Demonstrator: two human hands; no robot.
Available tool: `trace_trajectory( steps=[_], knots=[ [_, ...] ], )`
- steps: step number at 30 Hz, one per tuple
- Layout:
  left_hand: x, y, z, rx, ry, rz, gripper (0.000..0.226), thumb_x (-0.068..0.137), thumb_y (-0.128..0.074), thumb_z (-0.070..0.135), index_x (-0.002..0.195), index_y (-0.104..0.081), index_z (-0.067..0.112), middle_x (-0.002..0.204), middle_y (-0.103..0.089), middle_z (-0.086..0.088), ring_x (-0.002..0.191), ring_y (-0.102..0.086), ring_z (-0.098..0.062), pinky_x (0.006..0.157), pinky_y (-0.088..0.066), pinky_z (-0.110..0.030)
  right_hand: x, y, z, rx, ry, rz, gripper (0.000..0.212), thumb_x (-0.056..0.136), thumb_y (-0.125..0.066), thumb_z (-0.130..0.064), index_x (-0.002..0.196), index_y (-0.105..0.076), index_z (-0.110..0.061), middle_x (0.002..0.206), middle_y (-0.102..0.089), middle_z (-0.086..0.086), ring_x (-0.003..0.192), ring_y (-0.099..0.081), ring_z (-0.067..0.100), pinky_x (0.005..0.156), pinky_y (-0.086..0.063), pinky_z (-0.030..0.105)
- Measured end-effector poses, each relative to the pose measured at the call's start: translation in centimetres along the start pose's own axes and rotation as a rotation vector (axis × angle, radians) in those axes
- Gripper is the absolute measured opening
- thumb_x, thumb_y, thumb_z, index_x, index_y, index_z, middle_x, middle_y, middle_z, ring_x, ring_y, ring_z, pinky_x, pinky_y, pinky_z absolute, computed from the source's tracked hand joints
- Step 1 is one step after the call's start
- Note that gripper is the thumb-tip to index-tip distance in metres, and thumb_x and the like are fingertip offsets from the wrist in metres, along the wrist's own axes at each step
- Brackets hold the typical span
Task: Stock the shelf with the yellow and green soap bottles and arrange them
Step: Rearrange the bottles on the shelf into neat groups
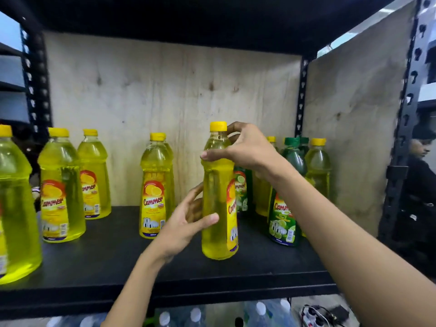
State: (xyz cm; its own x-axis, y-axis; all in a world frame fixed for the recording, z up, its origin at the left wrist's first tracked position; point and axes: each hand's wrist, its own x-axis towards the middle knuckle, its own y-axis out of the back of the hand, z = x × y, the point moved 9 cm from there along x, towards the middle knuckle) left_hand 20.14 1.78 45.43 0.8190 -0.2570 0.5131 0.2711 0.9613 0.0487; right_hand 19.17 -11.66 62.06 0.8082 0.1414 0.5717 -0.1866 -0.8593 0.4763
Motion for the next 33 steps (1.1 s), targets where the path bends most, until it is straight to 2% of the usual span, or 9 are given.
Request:
trace_trajectory(
  steps=[2, 4, 7, 10, 13, 16, 21, 25, 33],
  knots=[
    [-2.3, 1.4, 0.7, 0.0, -0.067, 0.127, 0.071, 0.068, -0.086, 0.042, 0.128, -0.051, 0.059, 0.131, -0.06, 0.029, 0.122, -0.057, 0.005, 0.089, -0.052, -0.014, -0.6, -0.4, -1.4, -0.099, 0.008, 0.165, 0.072, 0.038, -0.091, -0.061, 0.095, -0.065, -0.025, 0.09, -0.071, -0.006, 0.089, -0.067, 0.014, 0.078, -0.058, 0.036],
    [-4.2, 2.3, 0.8, 0.122, -0.078, 0.241, 0.083, 0.059, -0.089, 0.055, 0.127, -0.043, 0.067, 0.127, -0.058, 0.037, 0.118, -0.057, 0.011, 0.087, -0.052, -0.013, -1.2, -1.7, -2.5, -0.153, 0.012, 0.241, 0.071, 0.034, -0.086, -0.07, 0.085, -0.062, -0.026, 0.083, -0.069, -0.006, 0.087, -0.066, 0.018, 0.075, -0.057, 0.037],
    [-5.9, 4.6, 0.8, 0.36, -0.041, 0.391, 0.099, 0.051, -0.088, 0.065, 0.135, -0.035, 0.065, 0.128, -0.063, 0.024, 0.116, -0.062, 0.001, 0.095, -0.055, -0.029, -1.9, -4.1, -3.7, -0.201, 0.002, 0.28, 0.068, 0.036, -0.082, -0.075, 0.07, -0.045, -0.028, 0.073, -0.059, -0.009, 0.078, -0.06, 0.018, 0.066, -0.051, 0.033],
    [-6.2, 6.6, 0.7, 0.284, -0.018, 0.334, 0.097, 0.053, -0.092, 0.056, 0.135, -0.039, 0.058, 0.122, -0.068, 0.021, 0.113, -0.066, -0.005, 0.098, -0.054, -0.038, -2.3, -5.9, -4.5, -0.21, 0.017, 0.321, 0.069, 0.043, -0.081, -0.074, 0.083, -0.048, -0.029, 0.08, -0.058, -0.004, 0.079, -0.055, 0.021, 0.063, -0.041, 0.03],
    [-6.1, 8.6, 0.4, 0.232, 0.041, 0.255, 0.113, 0.054, -0.095, 0.047, 0.15, -0.037, 0.033, 0.13, -0.066, 0.01, 0.12, -0.064, -0.013, 0.102, -0.05, -0.044, -1.9, -7.6, -5.4, -0.237, 0.054, 0.32, 0.078, 0.049, -0.079, -0.074, 0.101, -0.051, -0.022, 0.1, -0.068, 0.003, 0.092, -0.065, 0.03, 0.069, -0.05, 0.035],
    [-6.1, 10.5, 0.0, 0.18, 0.091, 0.21, 0.108, 0.054, -0.097, 0.039, 0.146, -0.042, 0.025, 0.129, -0.067, 0.003, 0.119, -0.065, -0.019, 0.094, -0.056, -0.038, -1.3, -8.8, -6.0, -0.246, 0.07, 0.317, 0.082, 0.053, -0.077, -0.074, 0.108, -0.053, -0.018, 0.107, -0.067, 0.006, 0.098, -0.065, 0.031, 0.076, -0.053, 0.038],
    [-6.9, 13.2, -0.9, 0.042, 0.159, 0.221, 0.101, 0.042, -0.101, 0.036, 0.131, -0.053, 0.027, 0.122, -0.071, -0.004, 0.111, -0.069, -0.023, 0.08, -0.059, -0.032, -0.4, -11.2, -5.5, -0.114, 0.045, 0.133, 0.078, 0.054, -0.081, -0.071, 0.111, -0.066, -0.02, 0.115, -0.069, 0.003, 0.108, -0.064, 0.023, 0.081, -0.052, 0.033],
    [-7.2, 14.7, -0.8, -0.01, 0.195, 0.23, 0.102, 0.036, -0.102, 0.034, 0.127, -0.056, 0.028, 0.12, -0.072, -0.003, 0.111, -0.069, -0.021, 0.08, -0.06, -0.033, -0.6, -13.6, -5.2, -0.06, 0.064, -0.07, 0.082, 0.055, -0.091, -0.052, 0.123, -0.058, -0.023, 0.12, -0.064, 0.004, 0.111, -0.061, 0.021, 0.088, -0.053, 0.032],
    [-7.9, 15.0, -1.0, -0.025, 0.244, 0.154, 0.09, 0.044, -0.101, 0.03, 0.121, -0.058, 0.046, 0.12, -0.071, 0.007, 0.113, -0.068, -0.013, 0.079, -0.059, -0.029, -1.8, -14.0, -4.7, 0.031, 0.13, -0.095, 0.082, 0.052, -0.095, -0.043, 0.121, -0.052, -0.027, 0.115, -0.062, 0.0, 0.105, -0.06, 0.019, 0.085, -0.056, 0.039]
  ],
)
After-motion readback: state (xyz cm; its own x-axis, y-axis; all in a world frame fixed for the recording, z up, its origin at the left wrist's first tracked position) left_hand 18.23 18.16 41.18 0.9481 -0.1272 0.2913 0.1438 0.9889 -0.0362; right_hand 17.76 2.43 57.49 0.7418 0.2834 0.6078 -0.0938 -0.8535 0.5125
